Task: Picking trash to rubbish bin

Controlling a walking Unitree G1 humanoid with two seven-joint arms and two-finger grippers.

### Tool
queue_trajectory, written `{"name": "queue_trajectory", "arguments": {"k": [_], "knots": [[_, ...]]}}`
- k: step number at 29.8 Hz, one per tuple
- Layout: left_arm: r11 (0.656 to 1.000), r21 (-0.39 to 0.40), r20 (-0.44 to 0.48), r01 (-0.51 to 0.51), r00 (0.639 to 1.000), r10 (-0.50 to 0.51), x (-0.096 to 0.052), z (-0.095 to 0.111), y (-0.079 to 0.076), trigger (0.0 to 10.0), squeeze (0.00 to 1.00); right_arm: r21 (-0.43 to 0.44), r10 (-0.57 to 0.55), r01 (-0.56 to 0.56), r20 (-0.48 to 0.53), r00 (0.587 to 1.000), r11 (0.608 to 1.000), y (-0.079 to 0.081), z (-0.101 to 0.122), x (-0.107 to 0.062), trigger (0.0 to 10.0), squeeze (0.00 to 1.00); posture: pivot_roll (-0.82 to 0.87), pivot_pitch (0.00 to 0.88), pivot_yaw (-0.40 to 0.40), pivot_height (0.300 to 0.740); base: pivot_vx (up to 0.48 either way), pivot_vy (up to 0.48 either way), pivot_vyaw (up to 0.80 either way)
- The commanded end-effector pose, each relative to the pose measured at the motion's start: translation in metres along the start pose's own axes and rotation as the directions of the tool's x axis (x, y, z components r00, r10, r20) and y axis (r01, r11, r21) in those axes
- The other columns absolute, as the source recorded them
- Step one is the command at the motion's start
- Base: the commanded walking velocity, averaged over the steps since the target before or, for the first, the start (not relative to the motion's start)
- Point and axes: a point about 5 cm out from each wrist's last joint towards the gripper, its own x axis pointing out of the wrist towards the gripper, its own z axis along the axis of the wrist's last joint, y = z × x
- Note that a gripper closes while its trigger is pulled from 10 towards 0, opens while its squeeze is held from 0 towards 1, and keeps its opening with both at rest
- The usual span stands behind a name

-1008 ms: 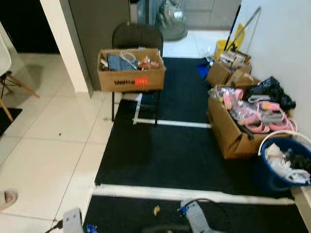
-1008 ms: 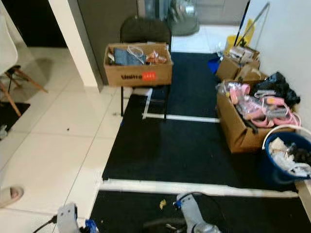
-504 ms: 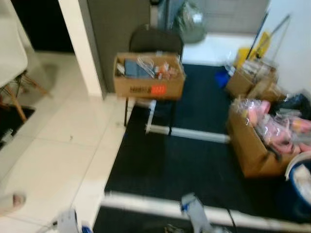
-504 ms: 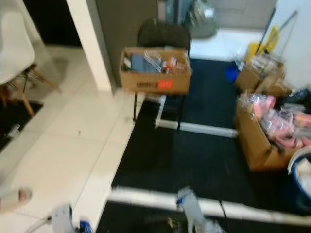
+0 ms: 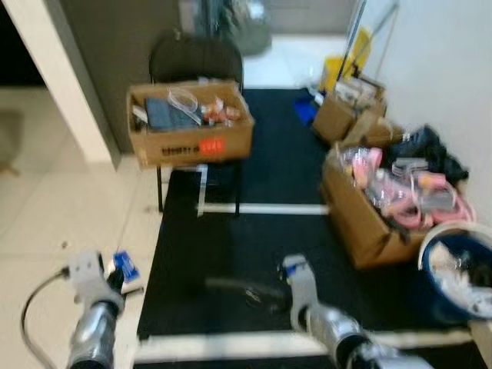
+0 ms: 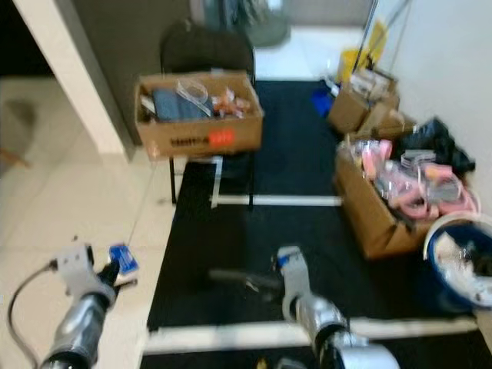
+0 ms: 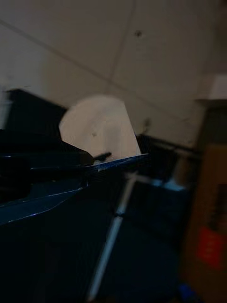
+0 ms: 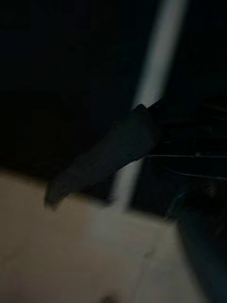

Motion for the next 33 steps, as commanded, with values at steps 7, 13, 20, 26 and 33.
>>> {"name": "queue_trajectory", "arguments": {"k": [7,13,20,26,33], "knots": [[0.992,0.078,0.263,0.095,0.958,-0.112,0.020,0.062,-0.023,10.0,0.00,0.054,0.383,-0.424,0.338,0.860,0.904,0.060,0.081,0.012,10.0,0.00,0.11,0.043,0.011,0.740,0.329,0.000,0.00],[0.982,0.119,0.343,0.144,0.922,-0.177,0.019,0.084,-0.038,10.0,0.00,-0.010,0.535,-0.610,0.494,0.686,0.792,0.089,0.125,0.006,10.0,0.00,0.11,0.049,0.013,0.740,0.335,0.000,0.00],[0.972,0.156,0.380,0.178,0.897,-0.226,0.018,0.097,-0.049,10.0,0.00,-0.105,0.561,-0.596,0.497,0.662,0.796,0.097,0.137,0.004,10.0,0.00,0.12,0.050,0.006,0.740,0.346,0.000,0.00],[0.972,0.156,0.383,0.174,0.897,-0.222,0.016,0.101,-0.050,10.0,0.00,-0.124,0.537,-0.554,0.487,0.689,0.823,0.094,0.138,0.004,10.0,0.00,0.12,0.050,0.006,0.740,0.347,0.000,0.00],[0.971,0.158,0.384,0.180,0.895,-0.228,0.016,0.104,-0.050,10.0,0.00,-0.100,0.470,-0.487,0.480,0.740,0.868,0.084,0.136,0.006,10.0,0.00,0.12,0.046,0.005,0.740,0.351,0.000,0.00]]}}
